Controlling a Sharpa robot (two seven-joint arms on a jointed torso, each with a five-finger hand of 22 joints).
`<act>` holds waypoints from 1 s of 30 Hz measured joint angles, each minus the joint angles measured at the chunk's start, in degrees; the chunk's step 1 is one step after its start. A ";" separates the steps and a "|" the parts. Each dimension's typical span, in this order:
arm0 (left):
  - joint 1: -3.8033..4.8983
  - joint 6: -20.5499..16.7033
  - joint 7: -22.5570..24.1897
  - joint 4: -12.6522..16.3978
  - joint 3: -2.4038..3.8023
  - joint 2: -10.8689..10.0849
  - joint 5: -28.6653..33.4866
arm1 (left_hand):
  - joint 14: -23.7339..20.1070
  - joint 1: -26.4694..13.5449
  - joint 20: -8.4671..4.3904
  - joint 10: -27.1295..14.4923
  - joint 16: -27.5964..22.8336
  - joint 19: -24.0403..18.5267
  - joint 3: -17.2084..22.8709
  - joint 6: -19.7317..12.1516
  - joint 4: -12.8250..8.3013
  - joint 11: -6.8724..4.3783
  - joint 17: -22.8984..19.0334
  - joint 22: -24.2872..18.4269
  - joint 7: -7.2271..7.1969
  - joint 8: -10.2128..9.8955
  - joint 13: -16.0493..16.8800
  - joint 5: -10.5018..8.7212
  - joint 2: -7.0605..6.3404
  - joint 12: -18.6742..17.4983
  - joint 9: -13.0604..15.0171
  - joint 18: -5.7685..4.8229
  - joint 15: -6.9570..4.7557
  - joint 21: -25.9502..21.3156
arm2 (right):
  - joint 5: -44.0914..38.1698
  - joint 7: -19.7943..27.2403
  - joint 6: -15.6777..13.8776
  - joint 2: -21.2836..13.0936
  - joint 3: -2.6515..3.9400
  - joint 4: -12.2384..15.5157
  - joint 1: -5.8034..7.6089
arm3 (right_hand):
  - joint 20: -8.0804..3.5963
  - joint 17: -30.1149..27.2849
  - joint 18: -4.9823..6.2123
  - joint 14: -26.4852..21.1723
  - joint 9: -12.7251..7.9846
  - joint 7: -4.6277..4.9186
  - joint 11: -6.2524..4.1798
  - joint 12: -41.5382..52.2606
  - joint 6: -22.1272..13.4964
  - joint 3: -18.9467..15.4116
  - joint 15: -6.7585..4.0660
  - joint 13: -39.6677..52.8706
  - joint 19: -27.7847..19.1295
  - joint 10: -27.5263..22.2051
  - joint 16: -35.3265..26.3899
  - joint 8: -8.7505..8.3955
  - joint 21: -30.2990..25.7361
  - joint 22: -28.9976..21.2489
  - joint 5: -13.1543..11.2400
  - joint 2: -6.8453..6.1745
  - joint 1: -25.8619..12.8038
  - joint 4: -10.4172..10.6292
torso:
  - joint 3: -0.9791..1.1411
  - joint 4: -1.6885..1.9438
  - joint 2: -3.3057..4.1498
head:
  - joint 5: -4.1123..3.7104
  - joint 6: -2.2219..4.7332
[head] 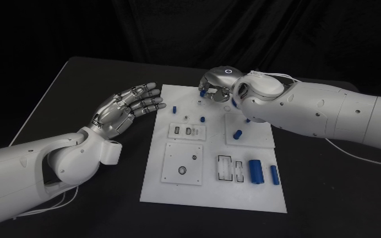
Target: Assemble the parts on the task board
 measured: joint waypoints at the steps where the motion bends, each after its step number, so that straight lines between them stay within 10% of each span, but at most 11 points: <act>1: 0.00 0.02 0.00 -0.03 0.00 0.00 0.00 | 0.00 0.00 0.00 0.00 0.00 0.00 0.00 0.00 0.00 0.00 0.00 0.00 0.00 0.00 0.00 0.00 0.00 0.00 0.00 0.00 0.00 0.00 | 0.00 0.00 0.06 0.05 0.00 -0.05 -0.02 | 0.00 -0.03 0.00 0.00 0.00 0.06 0.00 0.00 -0.06 -0.07 0.00 0.00 0.00 0.00 -0.04 0.00 0.00 -0.01 0.00 0.00 0.00 0.07 | 0.00 0.00 0.00 | 0.00 0.00; 7: 0.00 0.08 0.00 -0.14 0.00 0.01 0.02 | 0.00 0.00 0.00 0.00 0.00 0.00 0.32 0.00 0.01 0.00 0.00 0.00 0.00 0.00 0.00 0.00 0.00 0.00 0.00 0.00 0.00 0.00 | 0.26 -0.01 0.74 0.19 0.01 -0.28 -0.27 | 0.83 -1.23 0.11 -0.81 -0.43 0.04 0.94 -2.00 -2.97 -1.14 0.80 0.00 -0.83 -3.42 -1.08 -2.01 -0.83 -1.18 -0.50 -1.16 -1.16 1.14 | 0.00 -0.03 0.00 | 0.09 -0.01; 18: 0.00 0.18 0.00 -0.36 0.00 0.10 0.23 | 0.00 0.00 0.00 0.00 0.00 0.00 0.32 0.00 0.01 0.00 0.01 0.01 0.00 0.00 0.01 0.00 0.00 0.00 0.00 0.00 0.00 0.00 | 1.14 -0.15 1.55 0.31 0.00 -0.85 -0.35 | 1.43 -7.26 1.83 -4.61 -5.01 -1.43 3.09 -6.31 -20.96 -6.34 1.33 -0.01 -5.52 -19.47 -4.23 -5.49 -5.20 -8.01 -0.88 -1.34 -1.34 0.77 | 0.02 -0.02 0.00 | 0.01 -0.07; 22: 0.00 0.21 0.00 -0.37 0.00 -0.12 0.30 | 0.00 0.00 0.00 0.00 0.00 0.00 0.31 0.00 0.01 0.00 0.01 0.01 0.00 0.00 0.01 0.00 0.00 0.00 0.00 0.00 0.00 0.00 | 1.32 -0.05 0.82 -0.54 0.16 -0.76 -0.35 | 1.23 -7.64 1.83 -4.91 -5.13 -1.48 3.10 -4.48 -21.00 -6.75 1.03 0.37 -5.72 -19.58 -4.44 -5.49 -5.50 -8.49 0.09 -0.57 -0.55 0.36 | 0.02 -0.02 0.01 | 0.03 0.18; 30: 0.00 0.22 0.01 -0.16 -0.01 -0.57 0.38 | 0.00 0.00 0.00 0.00 0.00 0.00 0.31 0.00 0.01 -0.01 0.01 0.01 0.00 0.00 0.01 0.00 0.00 0.00 0.00 0.00 0.00 0.00 | 1.55 0.63 -1.66 -5.66 0.33 2.83 0.88 | 0.82 -9.13 2.74 -6.16 -3.75 0.02 1.79 2.02 -10.38 -7.38 0.59 1.31 -6.55 -16.97 -5.23 -2.50 -6.33 -9.10 4.06 0.63 1.21 -0.69 | 0.02 -0.02 0.01 | -0.33 0.56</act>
